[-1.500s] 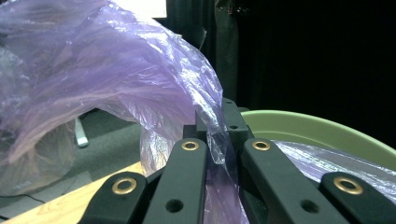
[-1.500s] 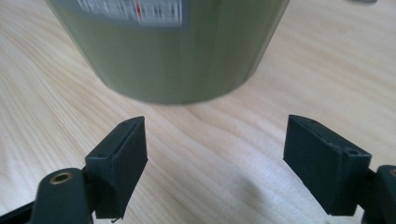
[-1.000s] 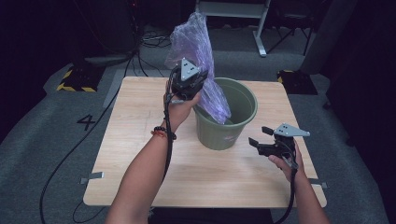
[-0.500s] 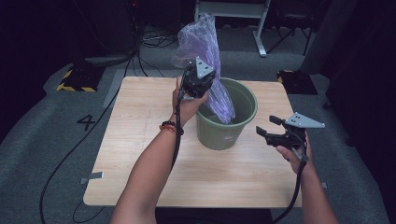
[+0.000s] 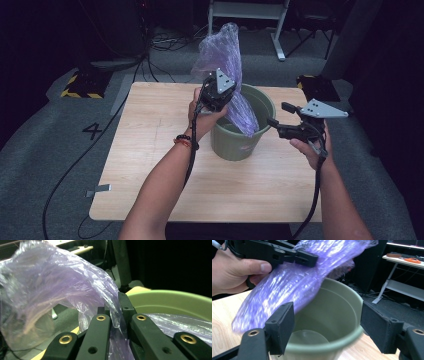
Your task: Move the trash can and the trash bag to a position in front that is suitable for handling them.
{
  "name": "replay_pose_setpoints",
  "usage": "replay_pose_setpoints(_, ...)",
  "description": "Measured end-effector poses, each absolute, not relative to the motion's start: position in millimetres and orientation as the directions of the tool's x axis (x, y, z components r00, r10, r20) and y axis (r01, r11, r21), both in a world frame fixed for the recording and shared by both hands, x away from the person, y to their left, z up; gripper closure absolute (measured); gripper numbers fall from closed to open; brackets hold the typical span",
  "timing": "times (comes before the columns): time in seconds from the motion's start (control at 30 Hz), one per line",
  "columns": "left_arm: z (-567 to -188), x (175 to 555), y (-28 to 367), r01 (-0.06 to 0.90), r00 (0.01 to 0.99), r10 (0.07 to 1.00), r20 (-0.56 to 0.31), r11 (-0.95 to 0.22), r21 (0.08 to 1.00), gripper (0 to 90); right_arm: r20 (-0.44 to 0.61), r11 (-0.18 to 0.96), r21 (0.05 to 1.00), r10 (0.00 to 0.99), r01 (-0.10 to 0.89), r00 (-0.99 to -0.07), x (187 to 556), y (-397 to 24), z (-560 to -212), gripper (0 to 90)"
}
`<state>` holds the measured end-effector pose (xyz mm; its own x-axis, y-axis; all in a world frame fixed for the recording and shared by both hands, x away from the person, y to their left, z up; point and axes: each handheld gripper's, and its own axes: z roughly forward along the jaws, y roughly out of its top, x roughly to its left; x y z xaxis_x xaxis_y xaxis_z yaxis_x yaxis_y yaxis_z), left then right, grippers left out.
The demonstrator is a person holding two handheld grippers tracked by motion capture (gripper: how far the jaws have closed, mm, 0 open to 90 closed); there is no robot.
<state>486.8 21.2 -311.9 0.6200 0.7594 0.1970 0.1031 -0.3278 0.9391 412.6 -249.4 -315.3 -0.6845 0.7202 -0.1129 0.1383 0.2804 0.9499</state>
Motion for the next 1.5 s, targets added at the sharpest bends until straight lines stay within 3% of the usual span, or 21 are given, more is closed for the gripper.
replay_pose_setpoints(0.4,-307,491,28,0.105,0.577,0.8,0.164,-0.272,0.957,86.7,-0.155,0.424,0.89,0.628,0.169,-0.763,437,-185,-308,32.7)
replay_pose_setpoints(0.6,-305,486,28,0.096,0.598,0.788,0.147,-0.253,0.963,85.7,-0.209,0.479,0.856,0.663,0.194,-0.718,448,-167,-312,59.1)
replay_pose_setpoints(0.63,-305,485,28,0.094,0.603,0.785,0.145,-0.25,0.964,85.0,-0.226,0.497,0.844,0.672,0.204,-0.705,452,-163,-315,68.7)
replay_pose_setpoints(0.7,-304,483,26,0.086,0.615,0.774,0.15,-0.255,0.963,84.2,-0.232,0.505,0.838,0.672,0.206,-0.703,454,-162,-316,71.8)
replay_pose_setpoints(0.8,-303,478,24,0.072,0.636,0.756,0.152,-0.255,0.964,80.0,-0.233,0.509,0.834,0.673,0.211,-0.702,458,-161,-318,85.6)
replay_pose_setpoints(0.87,-304,475,23,0.067,0.653,0.741,0.154,-0.259,0.963,76.5,-0.216,0.499,0.839,0.67,0.215,-0.711,460,-162,-319,90.0)
replay_pose_setpoints(0.93,-305,473,23,0.074,0.664,0.734,0.147,-0.26,0.963,73.7,-0.207,0.498,0.837,0.67,0.225,-0.713,462,-163,-320,90.0)
replay_pose_setpoints(0.97,-306,472,24,0.069,0.665,0.729,0.16,-0.273,0.96,77.0,-0.199,0.494,0.839,0.671,0.23,-0.714,462,-164,-321,88.6)
replay_pose_setpoints(1.03,-309,471,25,0.069,0.669,0.723,0.174,-0.293,0.954,85.2,-0.185,0.485,0.842,0.67,0.236,-0.718,462,-165,-322,72.8)
replay_pose_setpoints(1.07,-311,471,25,0.07,0.672,0.719,0.177,-0.3,0.951,88.8,-0.177,0.485,0.844,0.654,0.228,-0.736,461,-167,-323,60.4)
replay_pose_setpoints(1.1,-313,471,26,0.073,0.672,0.718,0.18,-0.307,0.949,88.8,-0.177,0.485,0.844,0.654,0.228,-0.736,461,-167,-323,60.4)
replay_pose_setpoints(1.2,-317,471,29,0.072,0.667,0.722,0.185,-0.31,0.948,89.3,-0.174,0.46,0.863,0.66,0.21,-0.731,455,-173,-319,40.3)
replay_pose_setpoints(1.5,-330,460,24,0.012,0.663,0.703,0.257,-0.352,0.936,89.3,-0.125,0.359,0.917,0.673,0.175,-0.729,454,-178,-295,34.4)
